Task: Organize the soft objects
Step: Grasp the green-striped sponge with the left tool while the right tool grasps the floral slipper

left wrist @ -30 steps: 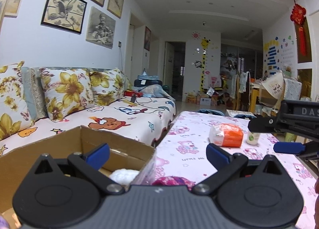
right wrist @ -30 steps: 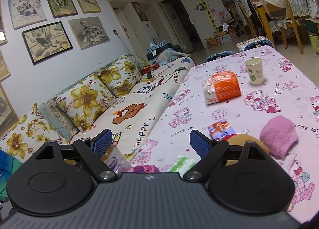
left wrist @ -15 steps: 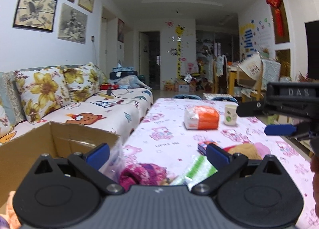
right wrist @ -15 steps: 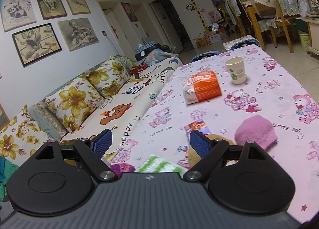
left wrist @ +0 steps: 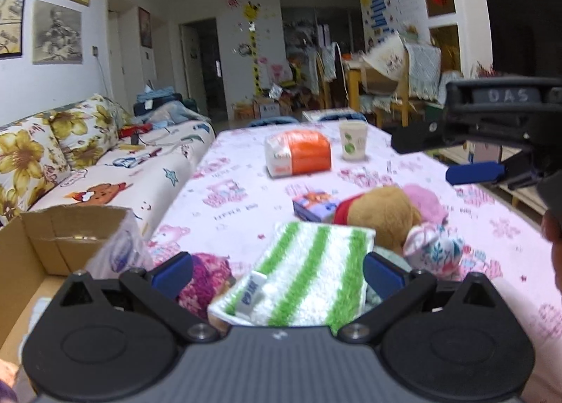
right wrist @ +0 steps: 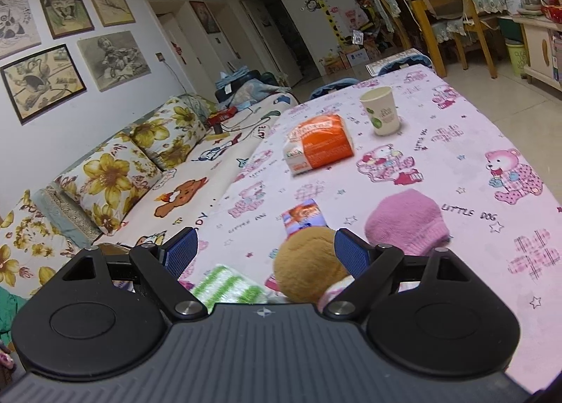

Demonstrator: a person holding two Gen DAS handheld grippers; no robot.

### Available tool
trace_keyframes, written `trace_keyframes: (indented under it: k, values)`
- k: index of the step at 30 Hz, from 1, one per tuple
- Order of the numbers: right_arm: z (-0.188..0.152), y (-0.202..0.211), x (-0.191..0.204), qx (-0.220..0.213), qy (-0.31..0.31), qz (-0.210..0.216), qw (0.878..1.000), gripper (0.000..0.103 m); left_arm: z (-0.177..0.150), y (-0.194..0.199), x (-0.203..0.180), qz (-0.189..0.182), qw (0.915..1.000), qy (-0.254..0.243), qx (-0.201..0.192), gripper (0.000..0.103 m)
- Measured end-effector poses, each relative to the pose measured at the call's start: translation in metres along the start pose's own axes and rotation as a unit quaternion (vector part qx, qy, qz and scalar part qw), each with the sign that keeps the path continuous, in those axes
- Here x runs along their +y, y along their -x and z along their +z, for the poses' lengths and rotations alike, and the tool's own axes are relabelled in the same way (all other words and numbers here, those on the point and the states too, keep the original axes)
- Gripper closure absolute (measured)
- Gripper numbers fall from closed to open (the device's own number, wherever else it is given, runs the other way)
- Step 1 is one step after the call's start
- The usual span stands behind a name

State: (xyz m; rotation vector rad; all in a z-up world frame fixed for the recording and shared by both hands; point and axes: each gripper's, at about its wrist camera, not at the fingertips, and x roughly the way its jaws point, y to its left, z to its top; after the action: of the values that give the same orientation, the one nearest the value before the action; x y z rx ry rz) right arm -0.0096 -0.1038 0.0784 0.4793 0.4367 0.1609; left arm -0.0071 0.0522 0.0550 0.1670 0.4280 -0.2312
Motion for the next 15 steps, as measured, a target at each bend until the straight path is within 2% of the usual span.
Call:
trace_keyframes:
  k: [11, 15]
  values:
    - [-0.005, -0.007, -0.01, 0.028, -0.008, -0.028, 0.999, 0.0, 0.001, -0.032, -0.006, -0.021, 0.9989, -0.021, 0.038, 0.001]
    - [-0.011, -0.017, -0.013, 0.05, 0.007, -0.044, 0.998, 0.0, -0.003, -0.036, -0.005, -0.041, 0.9974, 0.008, 0.059, 0.001]
